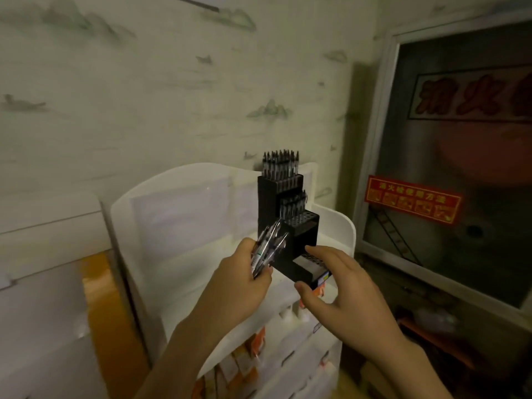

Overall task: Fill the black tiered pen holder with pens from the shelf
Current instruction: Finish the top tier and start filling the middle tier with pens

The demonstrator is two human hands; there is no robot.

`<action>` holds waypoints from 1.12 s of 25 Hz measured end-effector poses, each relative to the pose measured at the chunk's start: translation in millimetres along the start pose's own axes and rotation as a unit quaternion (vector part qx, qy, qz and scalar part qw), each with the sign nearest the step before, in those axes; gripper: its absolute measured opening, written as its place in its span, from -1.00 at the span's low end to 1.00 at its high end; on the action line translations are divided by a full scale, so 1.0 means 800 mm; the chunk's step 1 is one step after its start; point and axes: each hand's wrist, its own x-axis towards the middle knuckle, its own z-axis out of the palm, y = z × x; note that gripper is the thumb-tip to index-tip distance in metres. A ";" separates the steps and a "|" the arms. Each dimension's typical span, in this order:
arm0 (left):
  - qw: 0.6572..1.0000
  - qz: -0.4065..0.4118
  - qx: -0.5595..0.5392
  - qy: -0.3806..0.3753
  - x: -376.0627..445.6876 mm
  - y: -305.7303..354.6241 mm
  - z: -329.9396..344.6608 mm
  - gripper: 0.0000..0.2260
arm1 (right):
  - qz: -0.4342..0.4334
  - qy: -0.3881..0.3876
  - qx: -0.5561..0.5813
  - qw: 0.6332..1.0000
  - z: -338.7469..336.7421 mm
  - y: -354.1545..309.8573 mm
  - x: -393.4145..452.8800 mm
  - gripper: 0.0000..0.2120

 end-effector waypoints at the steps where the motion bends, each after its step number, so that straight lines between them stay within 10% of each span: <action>1: 1.000 0.001 -0.004 -0.010 0.011 0.007 0.017 -0.87 | 0.005 0.002 0.000 1.000 -0.004 0.018 0.005 -0.40; 14: 0.998 0.004 -0.039 -0.046 0.197 -0.022 0.148 -0.86 | 0.024 -0.015 0.148 0.989 0.044 0.160 0.176 -0.70; 28: 0.998 -0.057 0.021 -0.013 0.328 -0.065 0.208 -0.86 | 0.190 -0.118 0.539 0.812 0.117 0.243 0.341 -0.91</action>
